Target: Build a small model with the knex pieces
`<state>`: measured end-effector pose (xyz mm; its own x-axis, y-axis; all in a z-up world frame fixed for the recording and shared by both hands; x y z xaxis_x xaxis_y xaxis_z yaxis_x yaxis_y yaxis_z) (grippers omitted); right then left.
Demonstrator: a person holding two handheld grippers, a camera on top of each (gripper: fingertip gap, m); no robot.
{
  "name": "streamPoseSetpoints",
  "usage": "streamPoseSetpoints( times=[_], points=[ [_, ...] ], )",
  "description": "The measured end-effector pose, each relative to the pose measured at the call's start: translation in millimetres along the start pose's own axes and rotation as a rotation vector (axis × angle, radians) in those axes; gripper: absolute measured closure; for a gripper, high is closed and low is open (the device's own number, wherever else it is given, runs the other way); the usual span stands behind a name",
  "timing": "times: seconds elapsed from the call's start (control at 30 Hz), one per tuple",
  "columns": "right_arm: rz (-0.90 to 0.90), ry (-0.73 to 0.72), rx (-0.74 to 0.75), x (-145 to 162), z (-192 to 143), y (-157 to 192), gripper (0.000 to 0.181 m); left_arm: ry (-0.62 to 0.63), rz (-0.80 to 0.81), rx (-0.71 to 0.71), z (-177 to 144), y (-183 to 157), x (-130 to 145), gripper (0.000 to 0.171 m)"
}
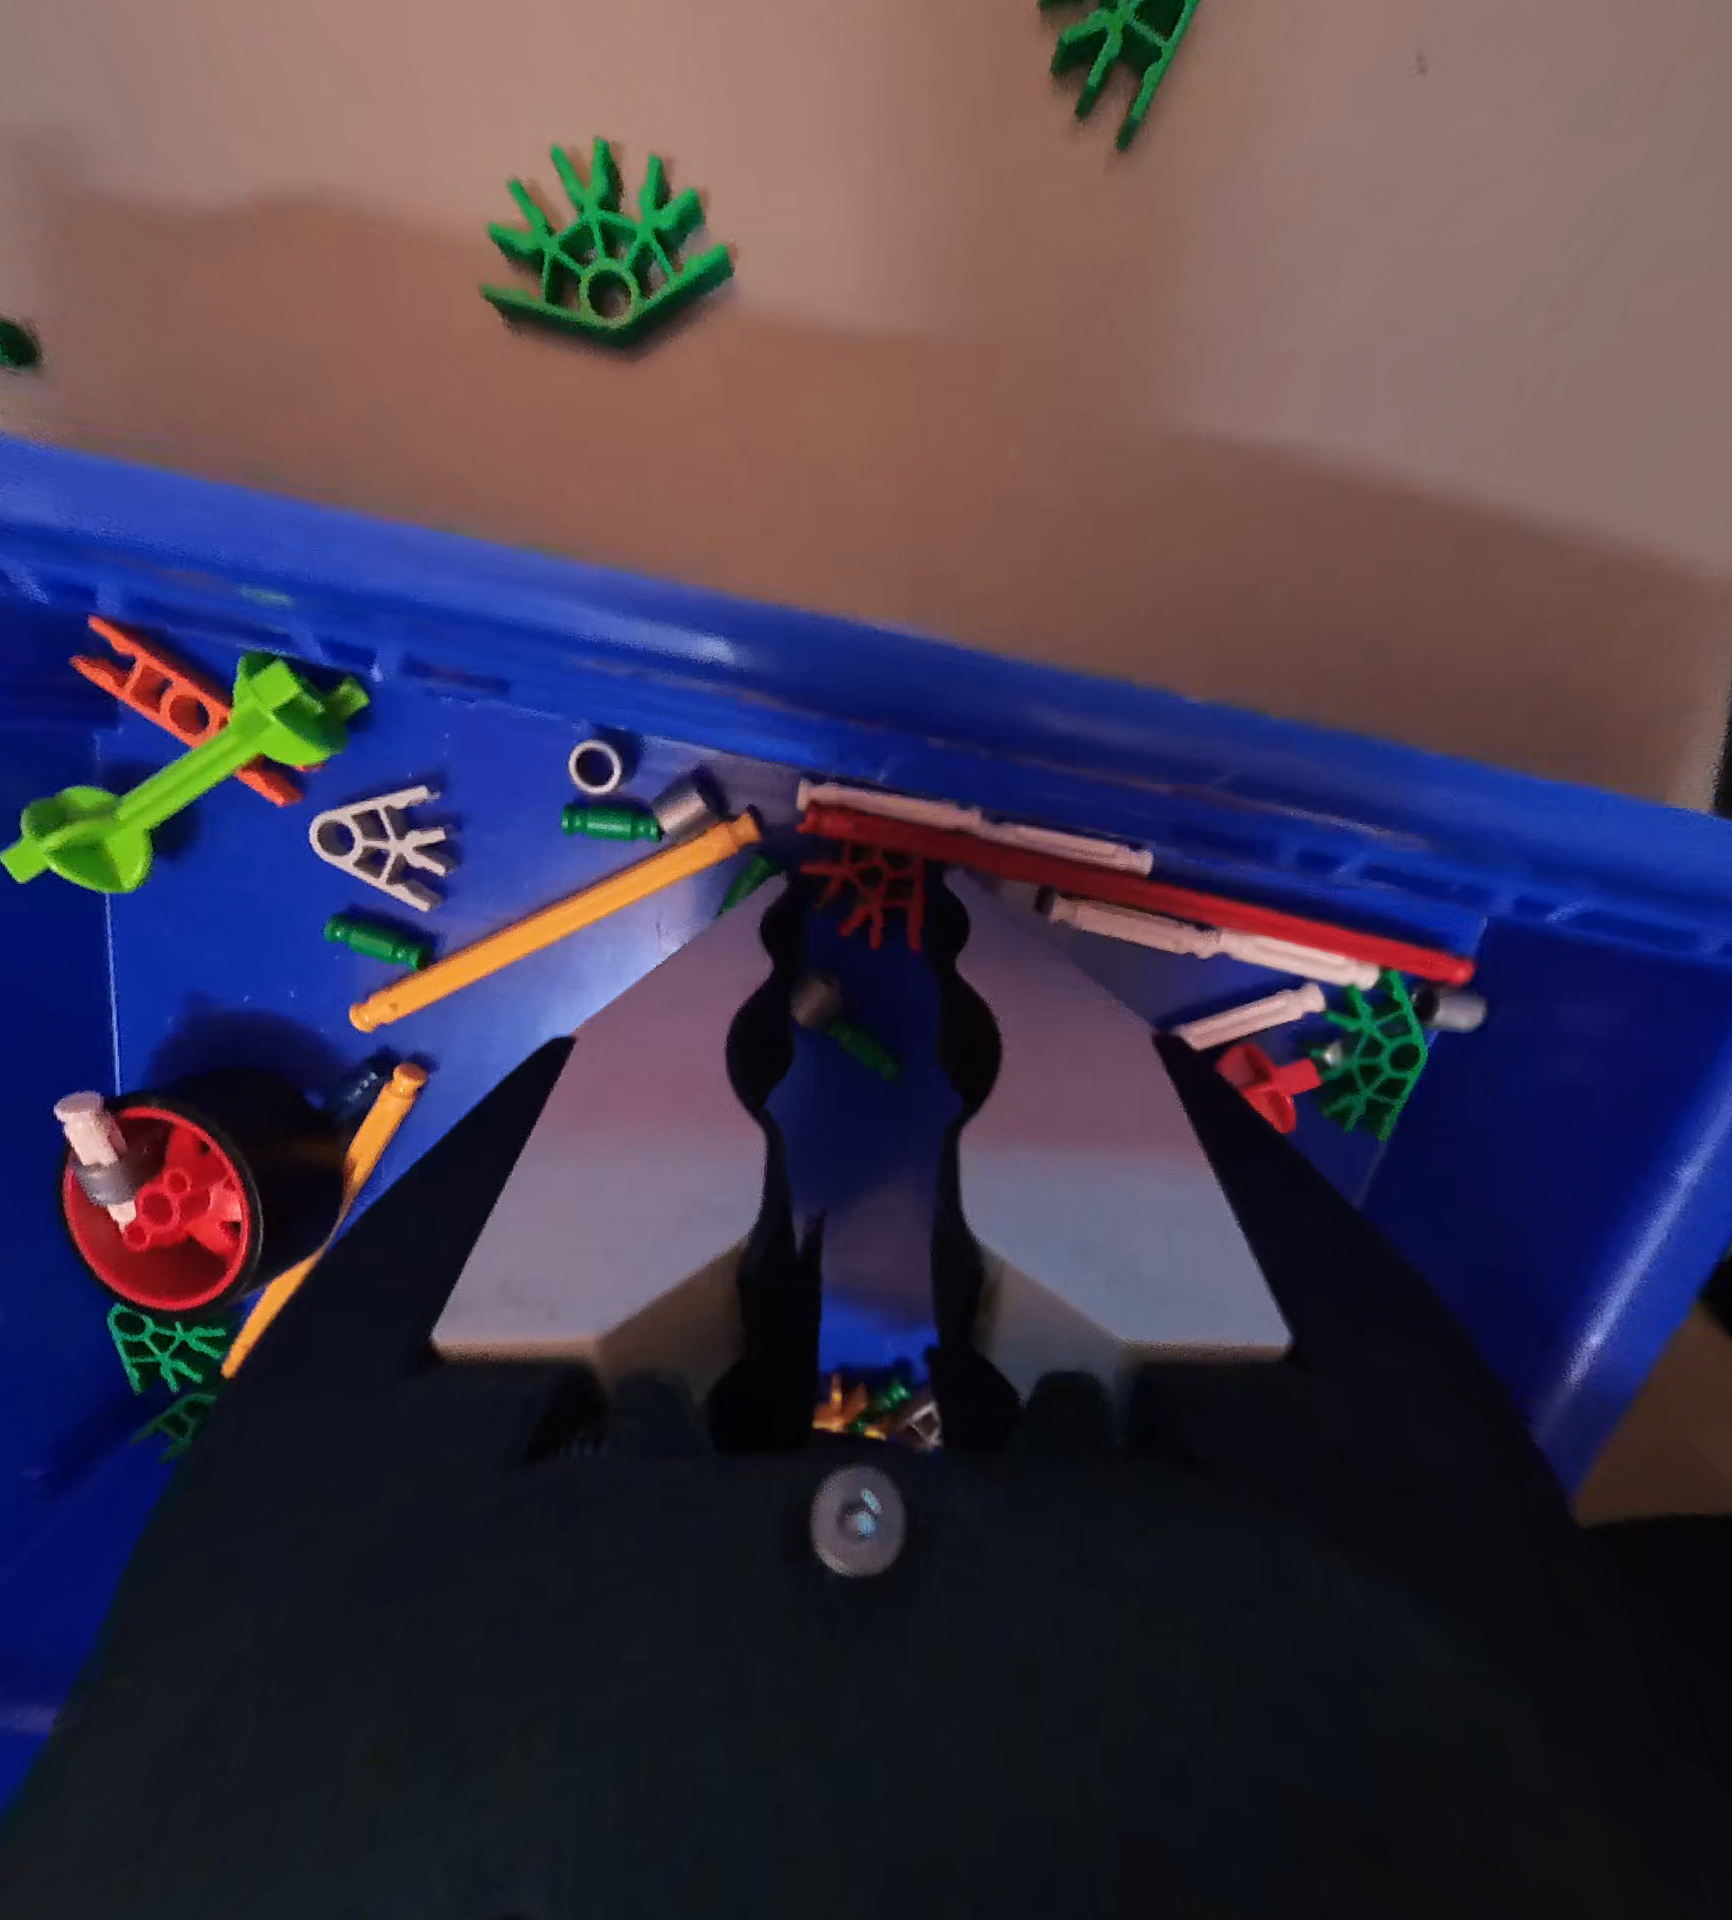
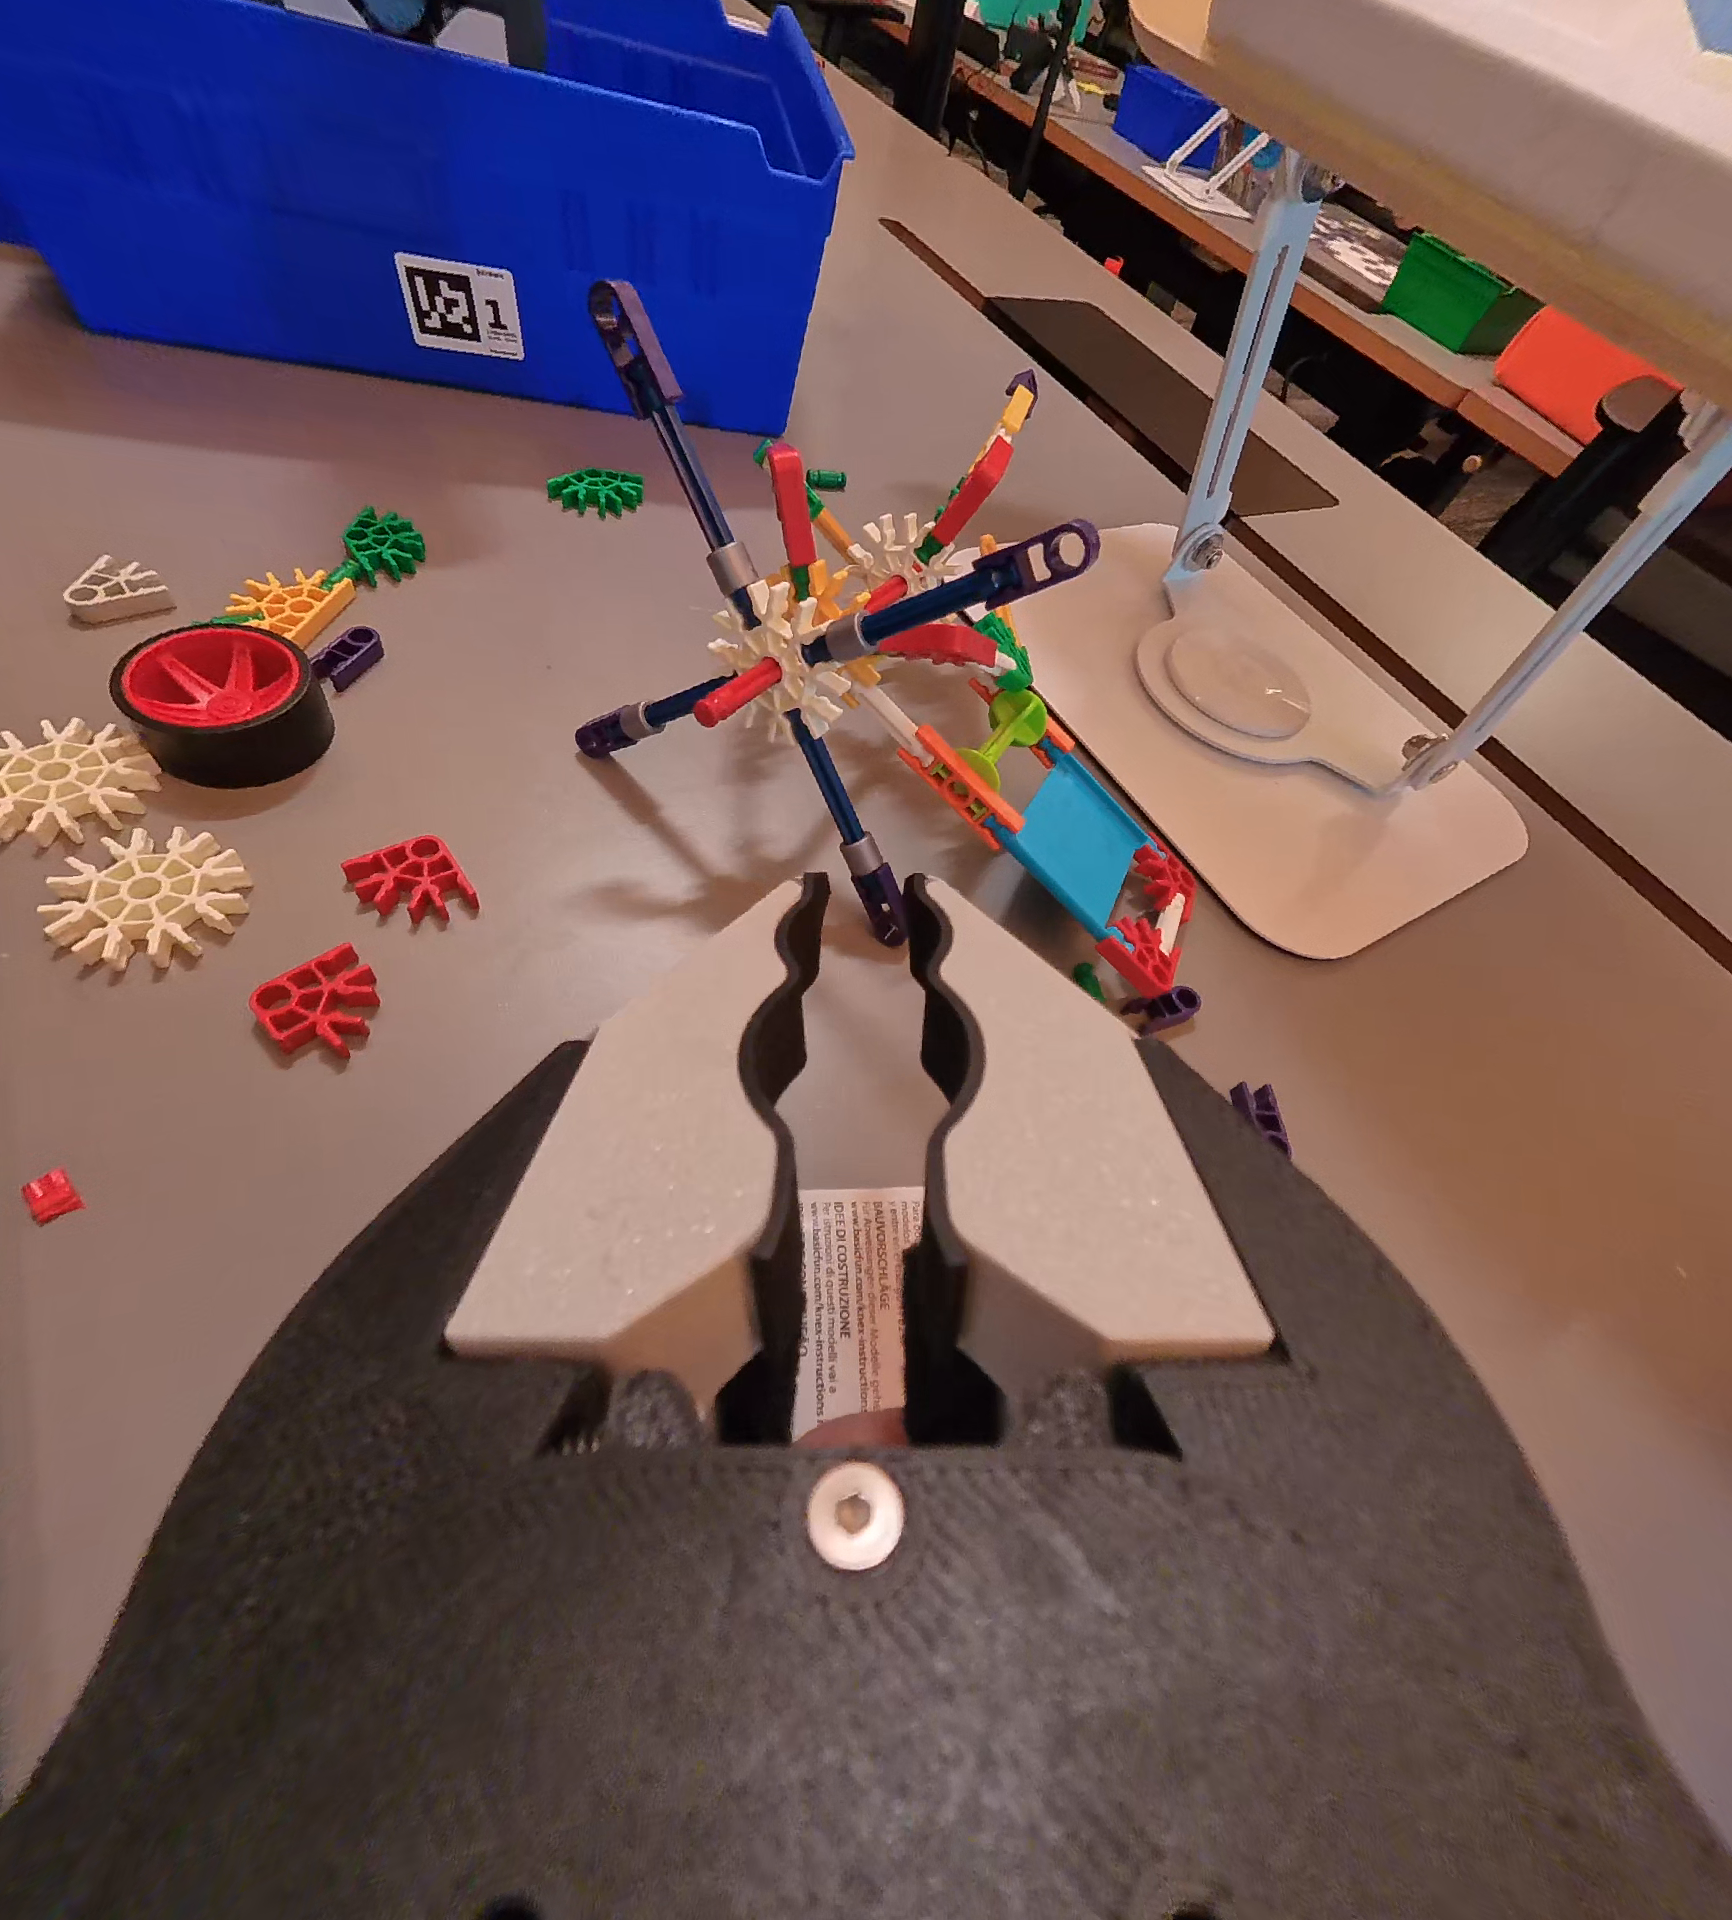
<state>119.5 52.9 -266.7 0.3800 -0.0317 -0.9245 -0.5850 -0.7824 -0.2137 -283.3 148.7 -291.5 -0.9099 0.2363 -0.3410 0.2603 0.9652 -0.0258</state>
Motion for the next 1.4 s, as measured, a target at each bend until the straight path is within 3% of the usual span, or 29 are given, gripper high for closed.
streamPoseSetpoints(
  times=[0.23, 0.4, 0.5, 0.57, 0.7, 0.8, 0.93, 1.07, 1.23, 1.4],
  points=[
    [-0.01, -0.015, 0.002, -3, -3, 0, 0.167, 0.031, -0.004, -0.032, -9, 3, 8, 0.152],
    [-0.029, -0.029, 0.003, -8, -4, 2, 0.167, -0.006, 0.009, -0.194, -71, 3, -8, 0.152],
    [-0.04, -0.04, 0.006, -11, -6, 3, 0.167, -0.162, 0.08, -0.345, -111, -2, -57, 0.152],
    [-0.044, -0.05, 0.008, -13, -7, 3, 0.167, -0.252, 0.156, -0.331, -115, -16, -102, 0.152],
    [-0.058, -0.067, 0.009, -17, -11, 4, 0.167, -0.219, 0.305, -0.233, -70, -39, -173, 0.152],
    [-0.069, -0.084, 0.007, -20, -14, 7, 0.168, -0.136, 0.314, -0.123, -18, -44, -198, 0.152],
    [-0.082, -0.099, -0.007, -23, -16, 11, 0.168, -0.055, 0.301, -0.025, 33, -46, -205, 0.152],
    [-0.092, -0.105, -0.021, -24, -18, 13, 0.168, -0.039, 0.29, 0.023, 46, -54, -205, 0.141],
    [-0.093, -0.123, -0.019, -26, -22, 12, 0.168, -0.141, 0.248, -0.017, 6, -50, -194, 0.128],
    [-0.094, -0.122, -0.012, -26, -23, 11, 0.168, -0.141, 0.19, -0.112, -65, -41, -143, 0.138]
  ],
)
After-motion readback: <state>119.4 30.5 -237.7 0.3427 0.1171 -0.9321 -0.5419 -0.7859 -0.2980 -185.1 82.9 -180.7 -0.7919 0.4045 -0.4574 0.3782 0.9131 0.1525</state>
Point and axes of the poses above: each gripper's, where its closed fingertips meet, z out along the fingers, x out of its underside, y = z × x across the jaws, the point moved 7 cm from there along -z, back along the fingers, and after that the axes turned 4 degrees about -y, right-handed, at the moved point
